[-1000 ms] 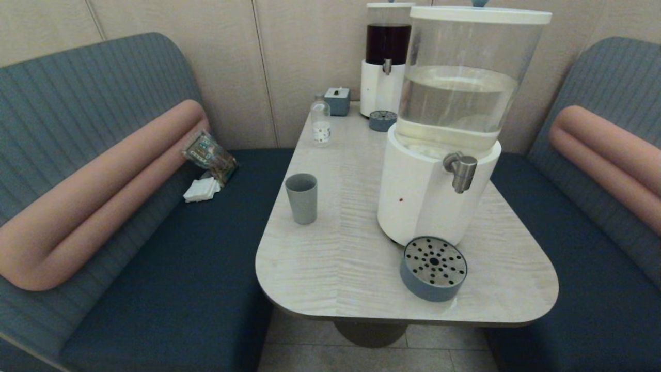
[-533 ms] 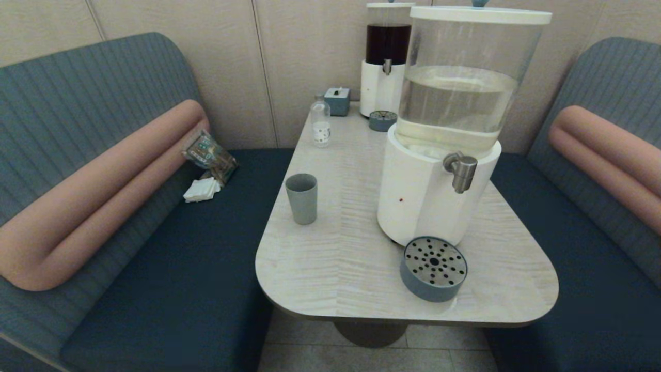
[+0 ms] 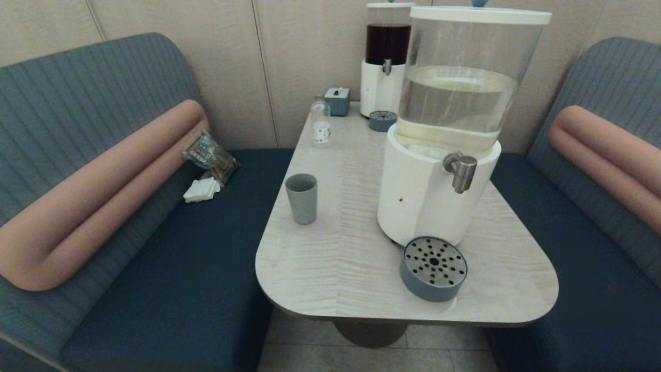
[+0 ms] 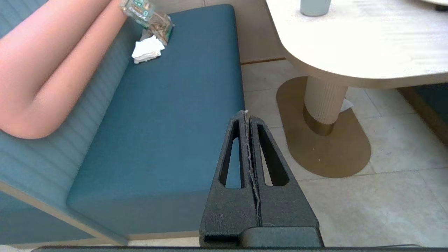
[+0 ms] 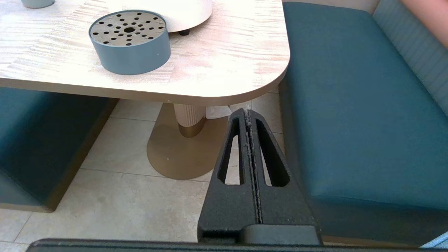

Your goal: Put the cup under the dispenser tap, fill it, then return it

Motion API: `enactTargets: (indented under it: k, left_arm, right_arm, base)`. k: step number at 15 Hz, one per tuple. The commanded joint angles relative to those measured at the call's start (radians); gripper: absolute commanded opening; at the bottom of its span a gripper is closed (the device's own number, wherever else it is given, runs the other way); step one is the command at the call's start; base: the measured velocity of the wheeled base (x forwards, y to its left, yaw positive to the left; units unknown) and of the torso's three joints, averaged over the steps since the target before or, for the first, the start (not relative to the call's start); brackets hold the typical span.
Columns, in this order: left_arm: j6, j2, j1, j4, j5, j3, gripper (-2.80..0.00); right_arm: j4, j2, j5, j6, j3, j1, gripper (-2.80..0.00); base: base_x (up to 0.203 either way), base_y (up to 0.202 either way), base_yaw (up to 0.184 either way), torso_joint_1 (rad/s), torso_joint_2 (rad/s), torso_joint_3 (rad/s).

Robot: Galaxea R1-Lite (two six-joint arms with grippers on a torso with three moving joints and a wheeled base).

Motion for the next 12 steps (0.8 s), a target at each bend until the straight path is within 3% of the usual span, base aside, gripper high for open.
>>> enactTargets:
  k: [1, 12]
  left_arm:
    - [-0.013, -0.002, 0.000, -0.001, 0.003, 0.002, -2.80]
    - [-0.016, -0.002, 0.000, -0.001, 0.005, 0.002, -2.80]
  right_arm:
    - [0.000, 0.001, 0.000, 0.000, -0.001, 0.000, -2.80]
    - [0.000, 0.001, 0.000, 0.000, 0.000, 0.000, -2.80]
  base:
    - [0.000, 0.000, 0.000, 0.000, 0.00, 0.000]
    - [0.000, 0.000, 0.000, 0.000, 0.00, 0.000]
